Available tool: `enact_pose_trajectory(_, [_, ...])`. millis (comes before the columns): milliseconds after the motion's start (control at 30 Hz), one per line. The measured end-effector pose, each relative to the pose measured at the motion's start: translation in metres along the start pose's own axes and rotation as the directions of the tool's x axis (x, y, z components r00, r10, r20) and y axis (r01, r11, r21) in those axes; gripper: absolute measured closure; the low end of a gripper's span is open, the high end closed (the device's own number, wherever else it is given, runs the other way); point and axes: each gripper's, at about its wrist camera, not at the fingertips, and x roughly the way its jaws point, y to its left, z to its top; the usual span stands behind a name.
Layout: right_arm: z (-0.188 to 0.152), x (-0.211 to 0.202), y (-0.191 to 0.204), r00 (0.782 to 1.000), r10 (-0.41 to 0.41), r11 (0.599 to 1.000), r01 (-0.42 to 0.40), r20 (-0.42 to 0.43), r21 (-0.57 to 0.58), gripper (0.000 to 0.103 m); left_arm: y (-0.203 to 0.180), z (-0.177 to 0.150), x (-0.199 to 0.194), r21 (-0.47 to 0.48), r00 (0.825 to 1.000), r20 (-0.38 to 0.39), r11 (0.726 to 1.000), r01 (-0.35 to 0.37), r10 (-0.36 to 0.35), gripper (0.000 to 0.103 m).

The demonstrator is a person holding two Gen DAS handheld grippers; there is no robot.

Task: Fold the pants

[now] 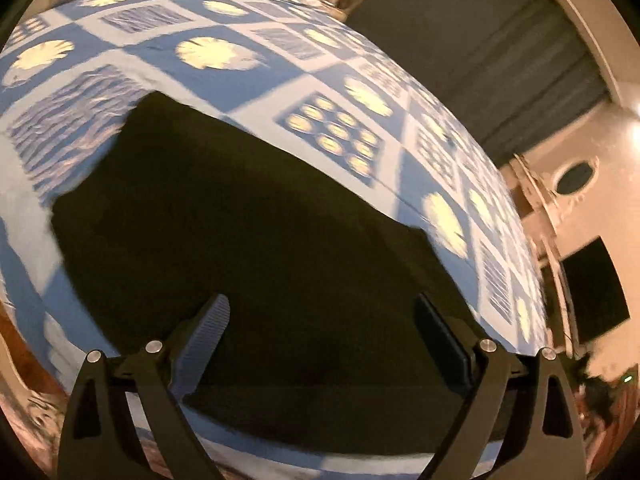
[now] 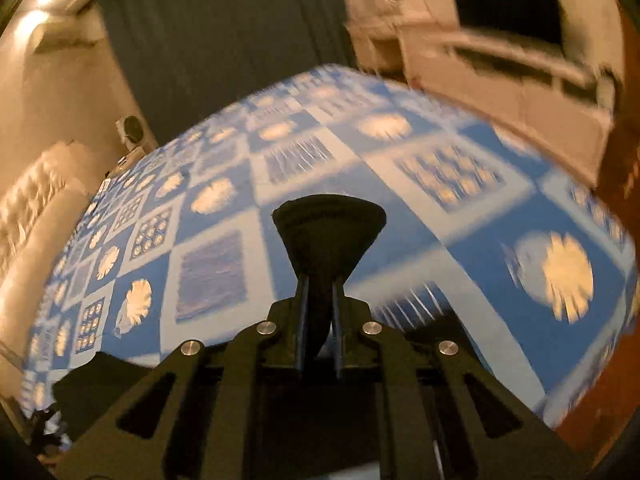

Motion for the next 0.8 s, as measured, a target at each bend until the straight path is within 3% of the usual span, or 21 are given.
enact_pose_trajectory(300, [-0.086, 0.047, -0.114, 0.976, 0.071, 0.965, -0.016, -0.204, 0.263, 0.093, -0.047, -0.047, 0.026, 0.024, 0.993, -0.105, 0.998, 0.053, -0.05, 0.011])
enact_pose_trajectory(467, [-0.101, 0.052, -0.14, 0.968, 0.185, 0.91, -0.103, -0.171, 0.402, 0.093, -0.059, -0.061, 0.028, 0.076, 0.995, -0.092, 0.996, 0.041, -0.034, 0.011])
enact_pose_trajectory(600, [-0.103, 0.035, -0.14, 0.97, 0.214, 0.888, -0.145, -0.113, 0.436, 0.093, -0.056, -0.06, 0.027, 0.065, 0.994, -0.095, 0.997, 0.051, -0.045, 0.011])
enact_pose_trajectory(800, [-0.113, 0.036, -0.154, 0.965, 0.235, 0.846, -0.144, -0.117, 0.513, 0.092, -0.054, -0.06, 0.026, 0.059, 0.993, -0.102, 0.996, 0.068, -0.061, 0.011])
